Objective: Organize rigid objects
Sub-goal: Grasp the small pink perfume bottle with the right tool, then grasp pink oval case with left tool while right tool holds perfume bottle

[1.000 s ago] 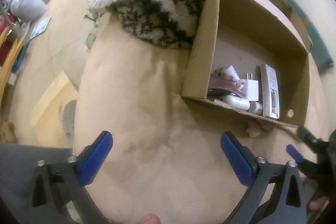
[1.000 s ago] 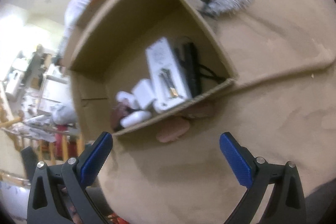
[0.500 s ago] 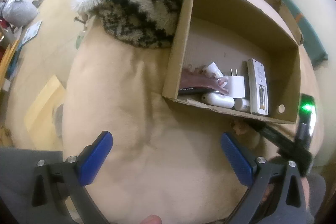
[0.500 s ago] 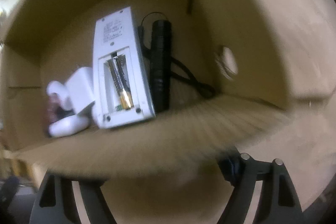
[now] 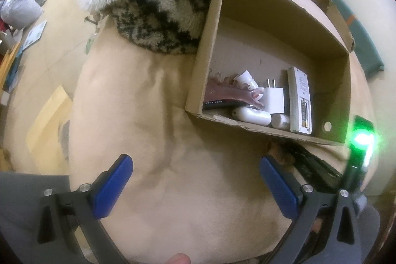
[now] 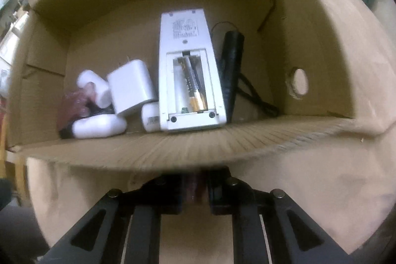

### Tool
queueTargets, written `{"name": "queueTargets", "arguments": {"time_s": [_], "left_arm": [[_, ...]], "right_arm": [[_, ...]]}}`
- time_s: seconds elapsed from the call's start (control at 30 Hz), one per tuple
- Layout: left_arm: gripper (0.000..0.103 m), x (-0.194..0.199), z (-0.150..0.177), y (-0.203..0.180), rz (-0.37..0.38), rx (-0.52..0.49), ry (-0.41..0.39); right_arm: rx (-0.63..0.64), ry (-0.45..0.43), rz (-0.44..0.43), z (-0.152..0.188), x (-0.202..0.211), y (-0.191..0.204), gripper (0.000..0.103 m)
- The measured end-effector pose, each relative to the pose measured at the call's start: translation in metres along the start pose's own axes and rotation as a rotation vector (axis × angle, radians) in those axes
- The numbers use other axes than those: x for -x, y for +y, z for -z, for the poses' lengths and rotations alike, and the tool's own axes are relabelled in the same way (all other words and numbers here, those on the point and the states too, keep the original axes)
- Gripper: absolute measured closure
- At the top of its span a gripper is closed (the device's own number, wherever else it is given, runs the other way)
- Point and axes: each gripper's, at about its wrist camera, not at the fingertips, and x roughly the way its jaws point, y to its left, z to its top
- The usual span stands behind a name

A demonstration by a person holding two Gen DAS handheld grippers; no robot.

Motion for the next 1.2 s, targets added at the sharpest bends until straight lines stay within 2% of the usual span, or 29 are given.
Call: {"name": "queueTargets", "arguments": {"time_s": [0.3, 0.53, 0.73, 0.97, 1.13, 1.17, 1.2], "left_arm": [[0.001, -0.004, 0.001, 0.005, -0.008, 0.011, 0.004], [0.001, -0.011, 0.011, -0.010, -0.025, -0.070, -0.004], [0.001, -0.021, 0.023, -0.045, -0.047, -0.203, -0.030], [0.001, -0.045, 0.031, -0.097, -0.057, -0.290, -0.020], [0.002, -0.076, 0.034, -0.141, -0.052, -0.342, 0.019], [0.003, -0.082, 0.034, -0.148, -0.061, -0.359, 0.024], [0.008, -0.088, 0.034, -0.152, -0.068, -0.372, 0.026]], "right_arm": [[-0.140, 0.028, -0.186, 0.015, 0.041, -0.054, 0.088], [-0.059, -0.110, -0.253, 0.010, 0.100, -0.063, 0.088], [0.003, -0.267, -0.306, -0.005, 0.134, -0.056, 0.088], [-0.101, -0.288, -0.346, -0.018, 0.123, -0.067, 0.088], [-0.130, -0.291, -0.357, -0.020, 0.123, -0.076, 0.088], [-0.142, -0.284, -0.367, -0.020, 0.122, -0.079, 0.088], [-0.152, -0.281, -0.374, -0.020, 0.121, -0.081, 0.088]]}}
